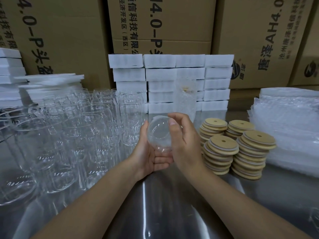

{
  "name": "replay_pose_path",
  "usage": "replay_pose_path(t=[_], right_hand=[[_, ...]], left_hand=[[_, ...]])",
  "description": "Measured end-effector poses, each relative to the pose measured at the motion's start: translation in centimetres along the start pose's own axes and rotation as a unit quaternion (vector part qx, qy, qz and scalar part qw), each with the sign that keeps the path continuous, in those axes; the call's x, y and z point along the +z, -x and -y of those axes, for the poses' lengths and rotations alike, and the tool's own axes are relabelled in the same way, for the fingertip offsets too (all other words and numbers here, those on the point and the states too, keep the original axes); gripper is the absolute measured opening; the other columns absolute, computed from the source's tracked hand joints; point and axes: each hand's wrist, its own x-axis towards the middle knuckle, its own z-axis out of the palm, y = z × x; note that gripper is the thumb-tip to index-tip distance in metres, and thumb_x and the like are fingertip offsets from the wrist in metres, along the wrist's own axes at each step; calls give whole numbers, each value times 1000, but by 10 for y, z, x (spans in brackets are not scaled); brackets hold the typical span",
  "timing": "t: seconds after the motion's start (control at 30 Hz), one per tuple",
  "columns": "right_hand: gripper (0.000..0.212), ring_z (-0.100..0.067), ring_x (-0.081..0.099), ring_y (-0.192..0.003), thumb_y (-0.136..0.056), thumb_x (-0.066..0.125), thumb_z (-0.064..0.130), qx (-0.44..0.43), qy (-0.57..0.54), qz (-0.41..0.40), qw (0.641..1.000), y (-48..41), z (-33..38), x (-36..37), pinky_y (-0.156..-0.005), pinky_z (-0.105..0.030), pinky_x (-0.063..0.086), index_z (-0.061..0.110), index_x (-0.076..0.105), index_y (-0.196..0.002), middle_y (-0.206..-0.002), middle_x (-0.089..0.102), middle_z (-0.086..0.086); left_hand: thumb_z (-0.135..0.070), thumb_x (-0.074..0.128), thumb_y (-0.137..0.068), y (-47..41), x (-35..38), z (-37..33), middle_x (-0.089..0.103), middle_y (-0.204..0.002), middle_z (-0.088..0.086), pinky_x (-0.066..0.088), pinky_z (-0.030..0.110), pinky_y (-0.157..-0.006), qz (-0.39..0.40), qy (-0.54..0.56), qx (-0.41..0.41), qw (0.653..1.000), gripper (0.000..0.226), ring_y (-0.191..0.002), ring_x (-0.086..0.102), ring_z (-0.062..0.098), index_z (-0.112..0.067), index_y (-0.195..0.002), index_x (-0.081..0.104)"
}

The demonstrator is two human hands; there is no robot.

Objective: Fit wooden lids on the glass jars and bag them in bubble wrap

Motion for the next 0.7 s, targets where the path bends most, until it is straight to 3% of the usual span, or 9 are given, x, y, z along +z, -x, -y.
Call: replay_pose_path(t=[0.13,0.23,0.3,0.4,0.5,0.63,0.7], right_hand=[[50,-2,53,-112,-72,49,62,9,18,19,1000,1,0,1,-95,-18,40,33,50,-113,-115,58,16],[53,5,50,-114,-69,66,52,19,26,34,999,1,-3,3,-95,-10,37,38,45,-115,-118,55,20],[55,10,48,-113,-67,69,49,16,35,39,998,2,-4,3,-92,-3,34,41,43,-115,-116,52,25],[62,10,46,-116,-64,71,51,15,43,51,998,1,-5,2,-94,-4,34,43,41,-118,-120,49,27],[70,7,47,-117,-61,80,46,16,50,59,997,0,-5,2,-97,-10,37,45,39,-119,-123,50,25],[72,17,44,-112,-59,87,42,19,45,37,998,-1,-5,2,-90,1,31,48,41,-113,-117,49,31],[67,16,46,-112,-55,87,46,25,33,22,999,-1,-5,2,-90,0,33,48,44,-106,-115,52,29]], left_hand=[[-92,12,-69,-1,0,0,67,-60,10,48,20,-44,6,-9,-13,1000,105,-47,64,17,-8,-70,74],[-90,10,-72,-2,-1,1,66,-57,7,48,18,-44,8,-5,-23,1000,101,-48,65,15,-8,-80,69],[-89,10,-76,-2,-1,1,65,-54,6,49,17,-44,13,7,-28,1000,101,-47,65,14,-10,-74,72],[-88,11,-78,0,0,1,65,-54,4,50,17,-44,19,20,-26,999,100,-48,65,13,-14,-60,76],[-87,13,-79,0,0,0,65,-54,4,50,18,-43,23,31,-24,999,97,-45,64,13,-16,-60,77],[-88,14,-77,-1,0,0,65,-56,5,51,17,-45,34,33,-20,999,98,-47,64,13,-14,-64,77],[-88,12,-76,-2,0,1,65,-58,6,50,16,-46,43,27,-21,998,100,-48,64,12,-12,-67,77]])
